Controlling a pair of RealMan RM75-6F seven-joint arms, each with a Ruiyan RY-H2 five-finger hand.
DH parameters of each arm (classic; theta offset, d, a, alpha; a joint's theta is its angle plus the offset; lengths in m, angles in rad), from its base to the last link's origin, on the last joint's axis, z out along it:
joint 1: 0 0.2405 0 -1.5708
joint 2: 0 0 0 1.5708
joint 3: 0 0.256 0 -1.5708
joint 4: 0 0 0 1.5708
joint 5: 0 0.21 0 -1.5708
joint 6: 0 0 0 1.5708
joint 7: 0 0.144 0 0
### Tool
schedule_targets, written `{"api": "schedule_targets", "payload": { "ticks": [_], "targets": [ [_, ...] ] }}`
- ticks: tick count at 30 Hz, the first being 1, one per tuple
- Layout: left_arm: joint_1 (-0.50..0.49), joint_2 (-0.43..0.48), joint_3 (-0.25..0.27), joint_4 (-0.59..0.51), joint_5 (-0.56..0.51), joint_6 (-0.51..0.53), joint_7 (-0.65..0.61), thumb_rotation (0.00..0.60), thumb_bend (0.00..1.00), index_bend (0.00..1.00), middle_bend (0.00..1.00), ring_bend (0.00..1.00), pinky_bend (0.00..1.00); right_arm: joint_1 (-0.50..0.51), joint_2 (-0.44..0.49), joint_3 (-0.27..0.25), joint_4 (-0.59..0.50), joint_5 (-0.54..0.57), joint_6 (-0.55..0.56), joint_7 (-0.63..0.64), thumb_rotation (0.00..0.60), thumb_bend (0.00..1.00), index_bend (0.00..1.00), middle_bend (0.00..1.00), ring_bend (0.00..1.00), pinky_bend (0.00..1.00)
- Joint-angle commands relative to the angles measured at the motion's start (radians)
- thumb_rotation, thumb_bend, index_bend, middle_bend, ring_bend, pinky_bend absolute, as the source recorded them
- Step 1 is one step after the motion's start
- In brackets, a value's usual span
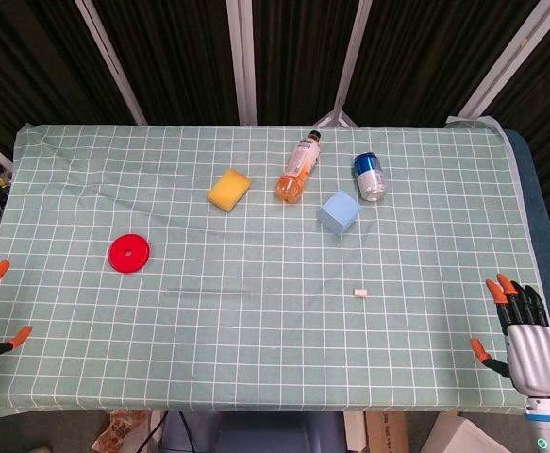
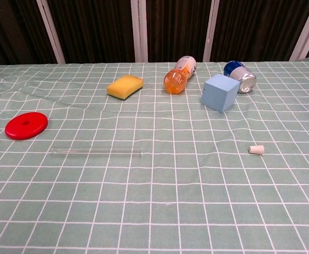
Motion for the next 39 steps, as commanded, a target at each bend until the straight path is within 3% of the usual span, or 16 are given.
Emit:
{"api": "schedule_targets", "payload": {
  "ticks": [1,8,17,30,39],
  "targets": [
    [-0.001,0.0,0.0,0.001,-0.002,-0.003,0.004,0.6,0.11,0.01,0.0,0.0,0.0,0.0,0.0,0.0,-0.001,0.001,-0.001,0.0,0.6,0.31,0.0,0.0,0.0,0.0],
    [-0.005,-0.002,0.005,-0.002,0.001,-0.015,0.015,0.6,0.11,0.01,0.0,0.0,0.0,-0.001,-0.001,0.002,-0.001,0.0,0.003,0.001,0.6,0.31,0.0,0.0,0.0,0.0],
    [-0.082,-0.021,-0.016,-0.053,-0.004,-0.112,0.111,0.6,0.13,0.07,0.02,0.0,0.0,0.005,-0.011,0.003,0.002,0.001,-0.005,-0.002,0.6,0.31,0.0,0.0,0.0,0.0],
    [-0.271,-0.229,-0.092,-0.145,-0.176,-0.32,0.507,0.6,0.29,0.27,0.28,0.0,0.0,0.01,-0.009,0.002,-0.001,0.005,-0.016,0.015,0.6,0.31,0.0,0.0,0.0,0.0],
    [-0.36,-0.428,-0.112,-0.106,-0.303,-0.343,0.755,0.6,0.31,0.35,0.36,0.02,0.0,0.013,-0.002,0.001,-0.011,0.011,-0.027,0.03,0.6,0.31,0.0,0.0,0.0,0.0]
  ]
}}
